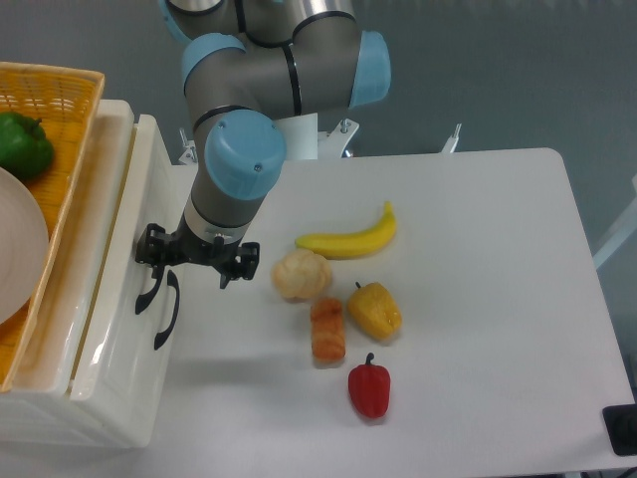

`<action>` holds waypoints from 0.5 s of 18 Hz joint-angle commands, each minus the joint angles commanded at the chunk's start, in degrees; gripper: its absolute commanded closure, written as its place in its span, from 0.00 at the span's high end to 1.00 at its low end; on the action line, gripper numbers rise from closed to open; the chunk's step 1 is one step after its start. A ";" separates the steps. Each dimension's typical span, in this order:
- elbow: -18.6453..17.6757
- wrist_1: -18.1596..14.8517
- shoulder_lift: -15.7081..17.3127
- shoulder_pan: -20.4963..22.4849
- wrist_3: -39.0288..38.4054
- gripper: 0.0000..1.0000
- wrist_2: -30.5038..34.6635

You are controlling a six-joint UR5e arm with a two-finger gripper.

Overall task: Slide open the top white drawer
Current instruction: 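Pull the upper drawer handle outward, sliding the drawer open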

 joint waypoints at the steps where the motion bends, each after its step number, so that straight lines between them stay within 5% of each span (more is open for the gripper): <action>1: 0.09 -0.09 0.00 0.35 0.44 1.00 0.00; 9: 0.35 0.00 0.00 2.37 1.58 1.00 0.35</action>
